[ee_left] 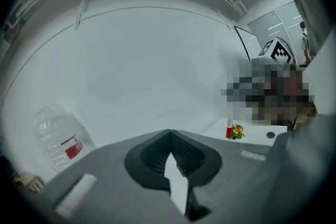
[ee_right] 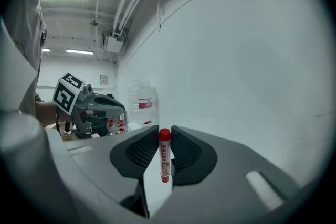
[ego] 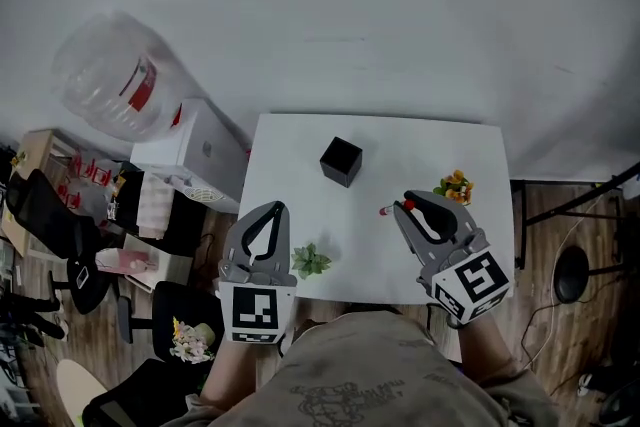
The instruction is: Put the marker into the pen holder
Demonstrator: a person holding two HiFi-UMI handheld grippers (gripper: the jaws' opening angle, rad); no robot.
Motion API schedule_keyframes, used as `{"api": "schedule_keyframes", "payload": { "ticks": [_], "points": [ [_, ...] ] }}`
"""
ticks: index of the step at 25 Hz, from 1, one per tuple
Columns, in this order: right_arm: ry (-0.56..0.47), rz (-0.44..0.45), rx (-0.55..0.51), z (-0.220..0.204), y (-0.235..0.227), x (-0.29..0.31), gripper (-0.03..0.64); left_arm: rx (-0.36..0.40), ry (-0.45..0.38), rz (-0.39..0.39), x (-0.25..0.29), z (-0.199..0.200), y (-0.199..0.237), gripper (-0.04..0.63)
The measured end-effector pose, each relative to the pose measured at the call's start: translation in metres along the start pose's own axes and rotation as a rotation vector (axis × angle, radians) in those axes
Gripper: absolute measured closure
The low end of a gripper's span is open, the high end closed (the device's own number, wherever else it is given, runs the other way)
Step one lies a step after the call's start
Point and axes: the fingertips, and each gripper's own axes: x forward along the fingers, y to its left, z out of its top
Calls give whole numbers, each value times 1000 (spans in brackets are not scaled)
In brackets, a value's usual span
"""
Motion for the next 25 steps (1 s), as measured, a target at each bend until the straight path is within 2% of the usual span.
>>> {"api": "schedule_keyframes", "payload": {
  "ticks": [5,10,17,22,25],
  "points": [
    [2,33,17,0,-30,29,515,2,38,17,29,-1,9,595],
    [-4,58,43,1,-40,48,515,19,54,24,40,1,16,595],
    [18,31,55,-4,-43,64,515,7,76,7,46,-12,28,595],
    [19,11,141,-6,-46,72,515,-9,64,-18,52,-17,39,595],
    [21,0,133,-2,-47,78,515,-23,65,-31,56,-22,45,595]
  ]
}}
